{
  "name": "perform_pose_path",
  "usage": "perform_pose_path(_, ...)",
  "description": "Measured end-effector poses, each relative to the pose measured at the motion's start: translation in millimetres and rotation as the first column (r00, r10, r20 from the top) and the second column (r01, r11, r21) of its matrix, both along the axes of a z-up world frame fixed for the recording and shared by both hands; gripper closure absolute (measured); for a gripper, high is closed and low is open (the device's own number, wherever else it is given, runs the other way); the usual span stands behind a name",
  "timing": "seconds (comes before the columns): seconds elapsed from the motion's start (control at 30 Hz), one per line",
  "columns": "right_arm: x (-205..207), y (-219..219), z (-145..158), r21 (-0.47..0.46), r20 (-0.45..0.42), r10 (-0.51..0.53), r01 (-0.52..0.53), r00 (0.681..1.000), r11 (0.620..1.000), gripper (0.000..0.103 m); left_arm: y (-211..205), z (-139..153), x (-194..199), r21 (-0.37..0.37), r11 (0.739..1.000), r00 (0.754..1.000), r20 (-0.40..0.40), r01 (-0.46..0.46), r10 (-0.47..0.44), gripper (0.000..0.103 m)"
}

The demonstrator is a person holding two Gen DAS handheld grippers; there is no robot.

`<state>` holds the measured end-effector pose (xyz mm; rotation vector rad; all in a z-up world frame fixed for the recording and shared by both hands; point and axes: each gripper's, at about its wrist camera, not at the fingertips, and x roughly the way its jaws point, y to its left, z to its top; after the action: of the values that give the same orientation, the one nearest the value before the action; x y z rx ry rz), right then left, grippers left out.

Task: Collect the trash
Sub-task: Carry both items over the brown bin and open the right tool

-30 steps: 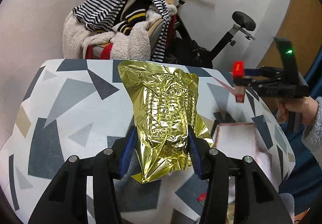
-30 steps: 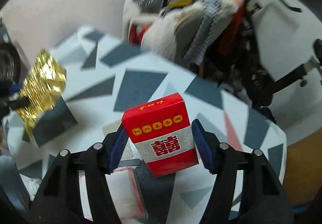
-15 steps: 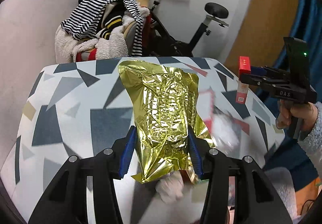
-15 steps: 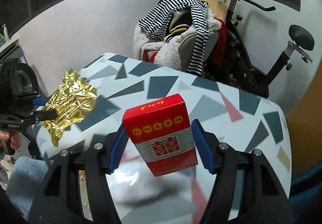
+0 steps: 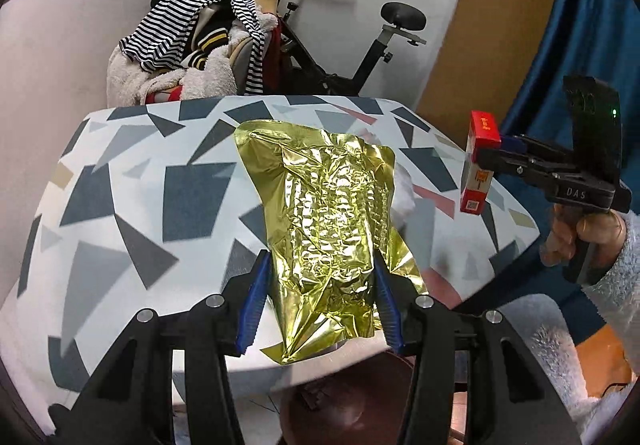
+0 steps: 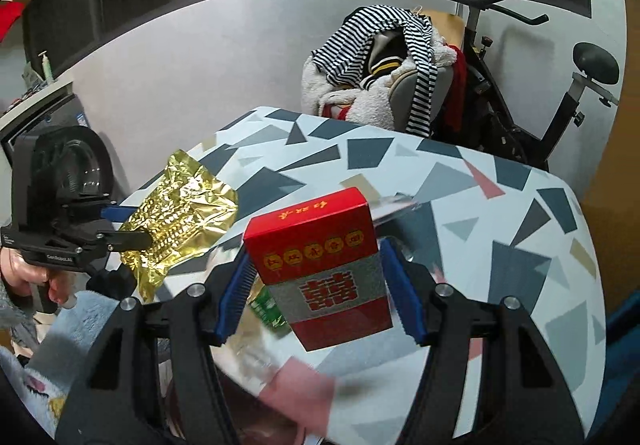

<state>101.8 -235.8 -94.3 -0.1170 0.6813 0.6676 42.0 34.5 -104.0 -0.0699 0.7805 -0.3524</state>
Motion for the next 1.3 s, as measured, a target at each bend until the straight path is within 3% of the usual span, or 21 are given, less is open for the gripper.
perform_pose_path(0.4, -61, -1, -38, 0.000, -0.036, 0.035, -0.035, 0.999, 0.999, 0.040, -2, -31, -62, -0.035, 0.998, 0.998, 0.025, 0.054, -0.054, 0.055)
perform_pose_path(0.73, -105, 19, -94, -0.032, -0.130, 0.097, -0.102, 0.987, 0.994, 0.040, -1, -56, -96, -0.031, 0.995, 0.995, 0.035, 0.095, -0.094, 0.055)
perform_pose_path(1.3, -120, 52, -160, -0.067, -0.284, 0.151, -0.177, 0.947, 0.982, 0.040, 3, -91, -123, 0.008, 0.994, 0.994, 0.010, 0.105, -0.105, 0.054)
